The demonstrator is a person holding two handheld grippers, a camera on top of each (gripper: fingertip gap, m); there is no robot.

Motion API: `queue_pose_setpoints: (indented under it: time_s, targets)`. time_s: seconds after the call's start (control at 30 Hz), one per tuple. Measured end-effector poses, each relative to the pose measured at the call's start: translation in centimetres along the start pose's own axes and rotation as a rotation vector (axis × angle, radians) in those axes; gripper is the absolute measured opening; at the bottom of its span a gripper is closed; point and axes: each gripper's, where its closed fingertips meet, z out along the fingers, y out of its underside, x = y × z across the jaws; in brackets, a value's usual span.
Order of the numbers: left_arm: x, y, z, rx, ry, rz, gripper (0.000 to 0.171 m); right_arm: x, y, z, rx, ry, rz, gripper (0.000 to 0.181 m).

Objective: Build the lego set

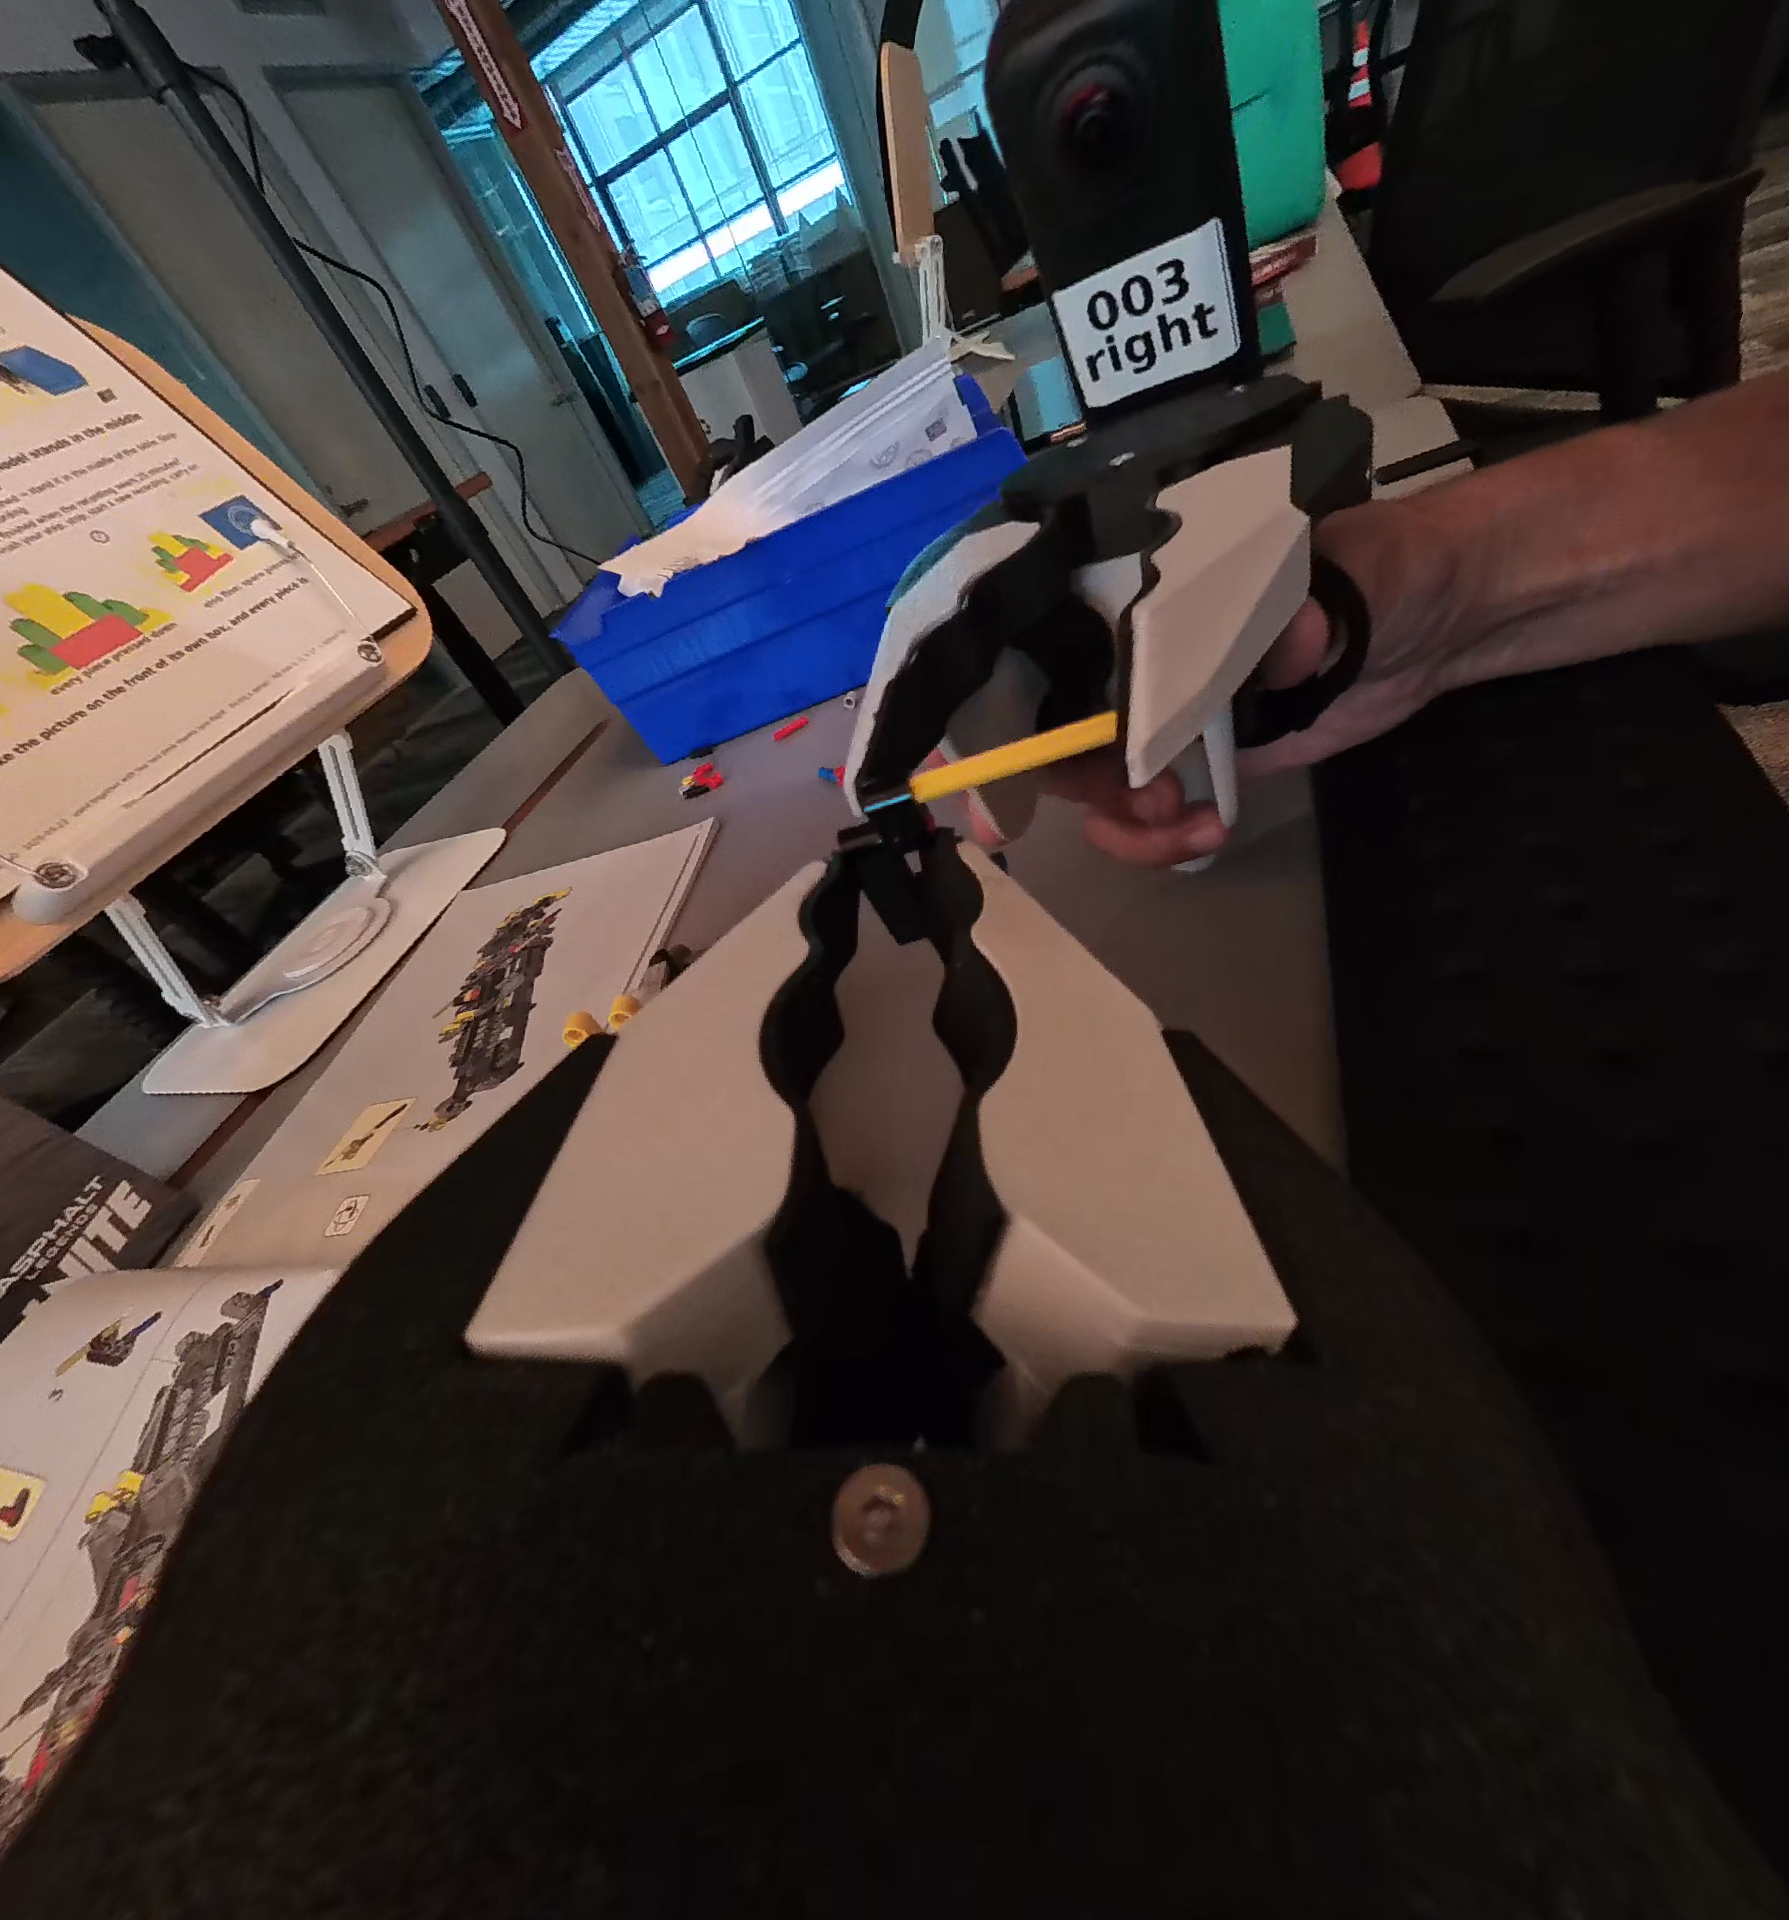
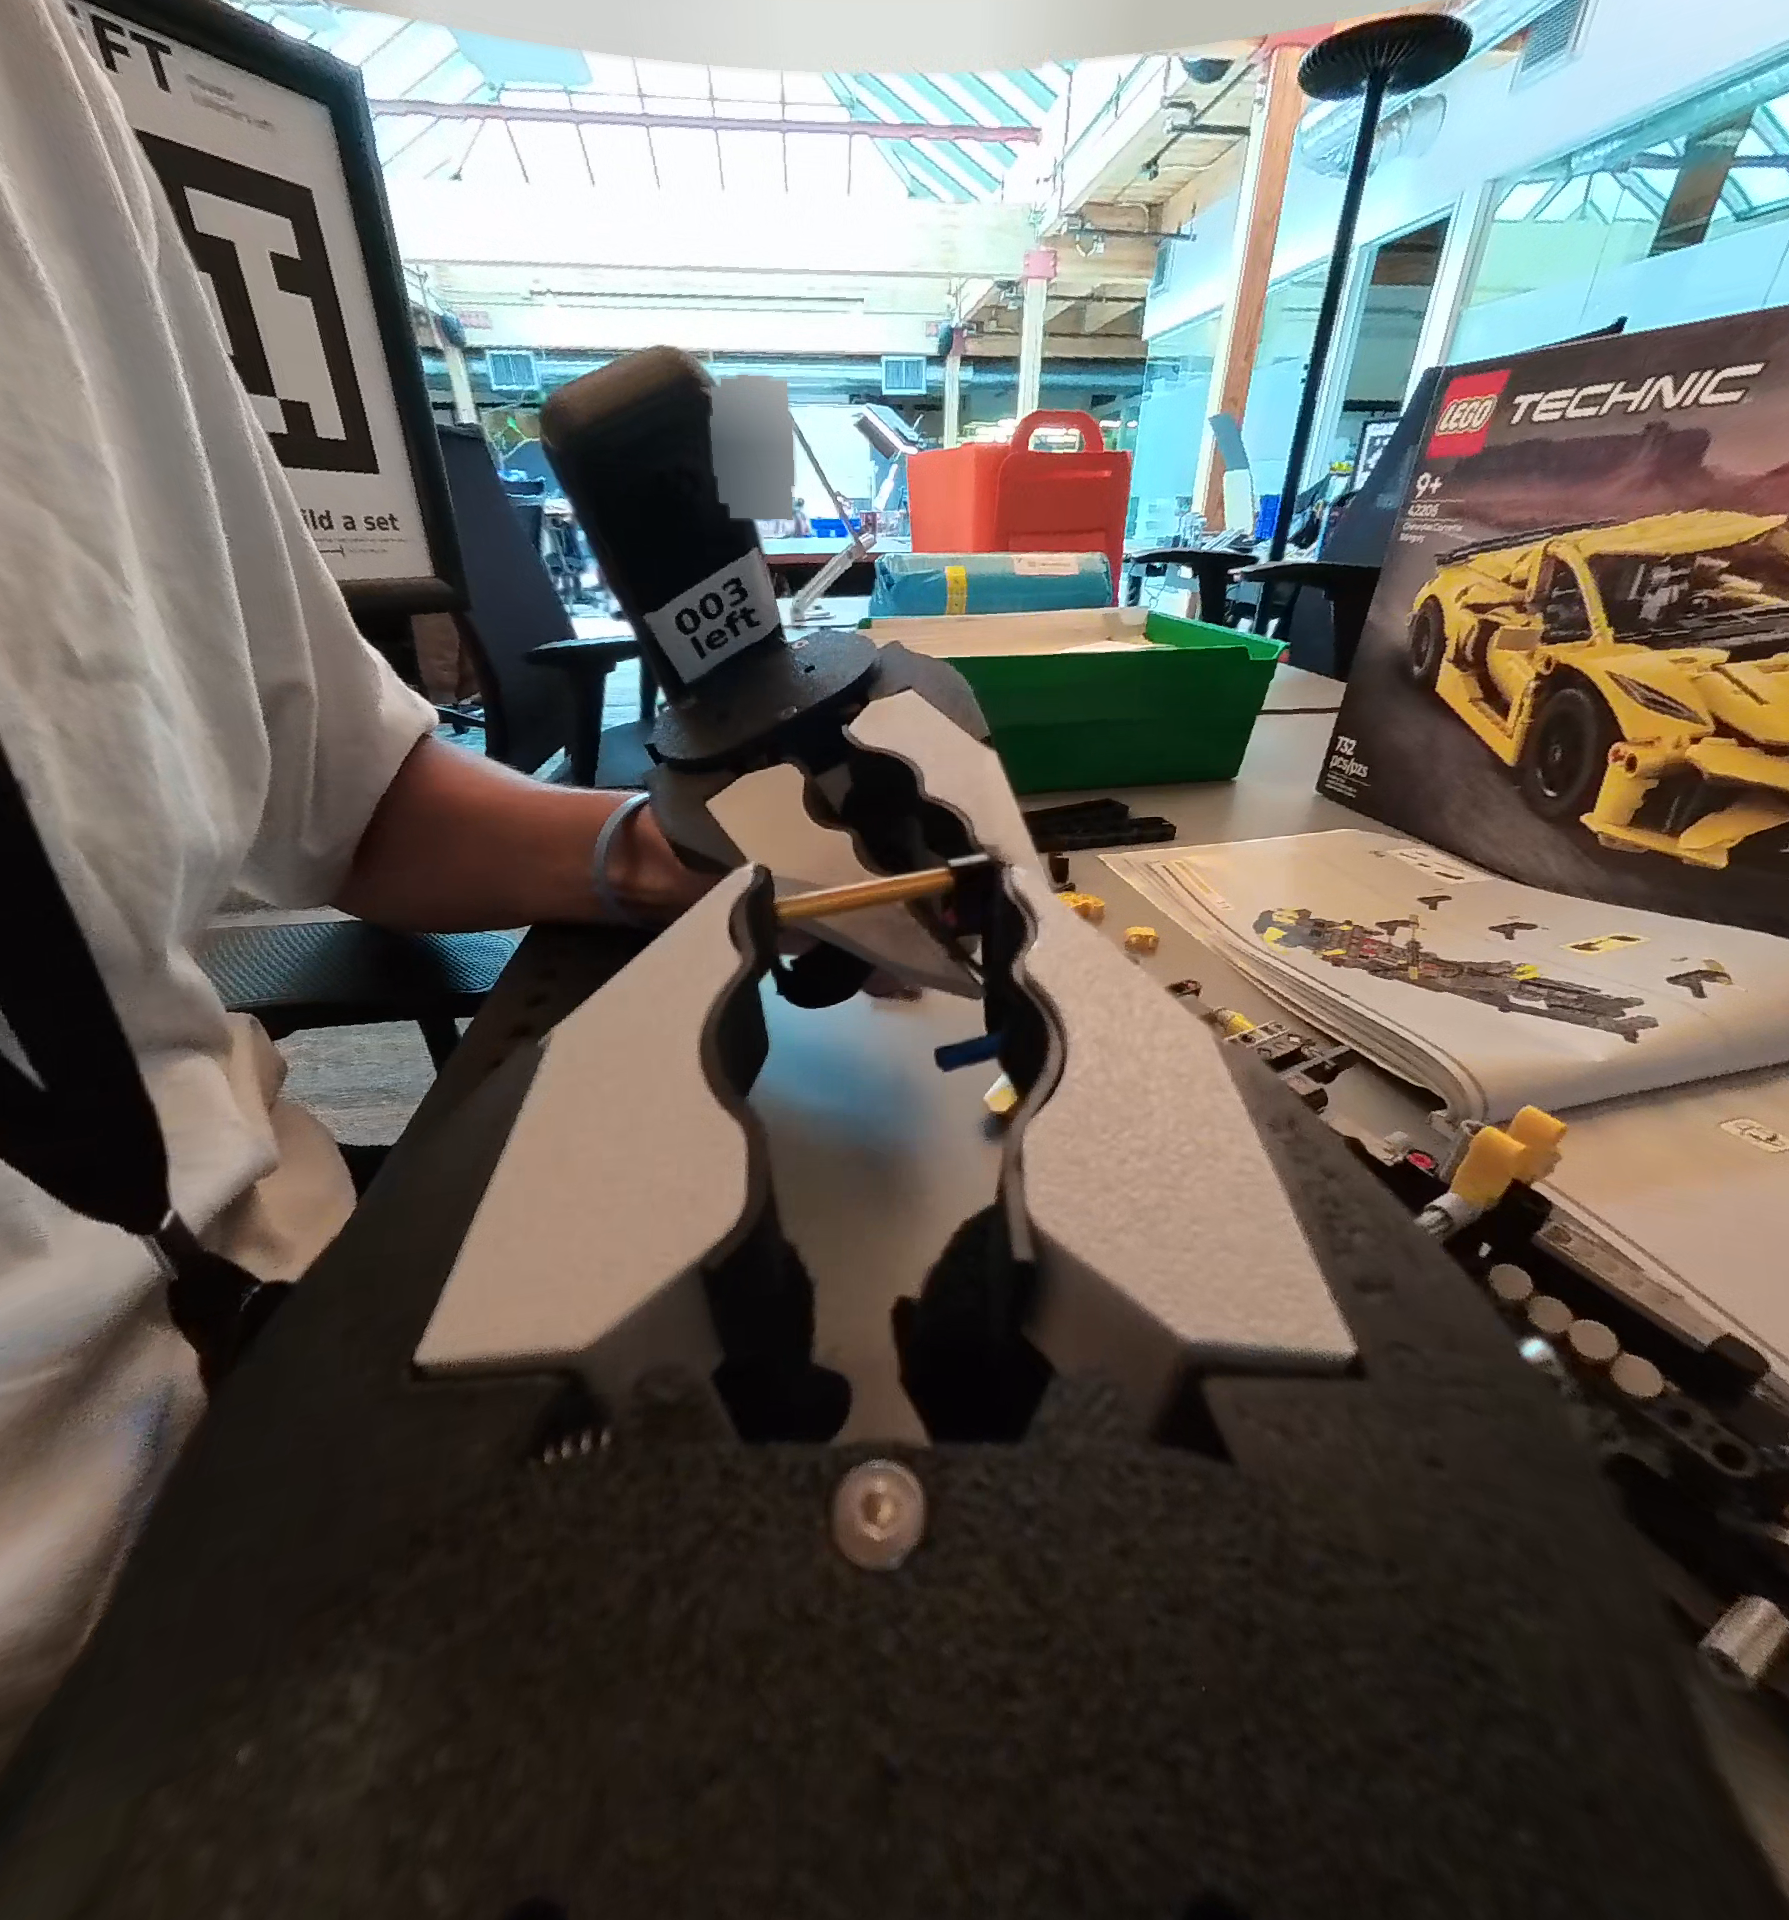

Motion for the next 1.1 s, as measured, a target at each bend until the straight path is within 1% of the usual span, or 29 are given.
queue_pose_setpoints:
  time_s: [0.43, 0.5, 0.63, 0.7, 0.77, 0.8, 0.83, 0.9, 0.97, 1.0, 1.1]
  targets:
    - [0.3, 0.8, 0.2, -0.053, -0.012, 0.076, 0.008, -0.1, 0.8, 0.1, -0.045, -0.009, 0.007, 0.041]
    - [0.2, 0.5, 0.2, -0.028, 0.011, 0.005, 0.007, 0.0, 0.3, 0.0, -0.017, -0.019, 0.069, 0.04]
    - [0.4, -0.2, 0.1, 0.026, 0.087, -0.165, 0.008, 0.0, -0.6, 0.0, 0.042, -0.028, 0.116, 0.04]
    - [0.5, -0.6, 0.1, 0.055, 0.11, -0.218, 0.015, 0.0, -1.1, -0.1, 0.078, -0.035, 0.139, 0.041]
    - [0.6, -0.8, 0.3, 0.071, 0.124, -0.248, 0.017, -0.3, -1.4, -0.2, 0.099, -0.063, 0.186, 0.041]
    - [0.7, -0.8, 0.3, 0.074, 0.127, -0.254, 0.015, -0.3, -1.5, -0.1, 0.104, -0.071, 0.206, 0.041]
    - [0.7, -0.9, 0.4, 0.083, 0.128, -0.255, 0.008, -0.4, -1.6, -0.1, 0.111, -0.074, 0.209, 0.041]
    - [0.8, -1.1, 0.4, 0.097, 0.135, -0.259, 0.007, -0.4, -1.8, -0.2, 0.125, -0.076, 0.211, 0.041]
    - [0.7, -0.7, 0.3, 0.077, 0.15, -0.273, 0.006, -0.2, -1.6, -0.3, 0.114, -0.064, 0.195, 0.041]
    - [0.5, -0.2, 0.3, 0.048, 0.139, -0.252, 0.006, 0.1, -1.3, -0.3, 0.09, -0.04, 0.171, 0.041]
    - [0.5, 1.5, 0.4, -0.067, 0.078, -0.085, 0.005, 0.2, 0.6, -0.3, -0.031, -0.003, 0.09, 0.041]
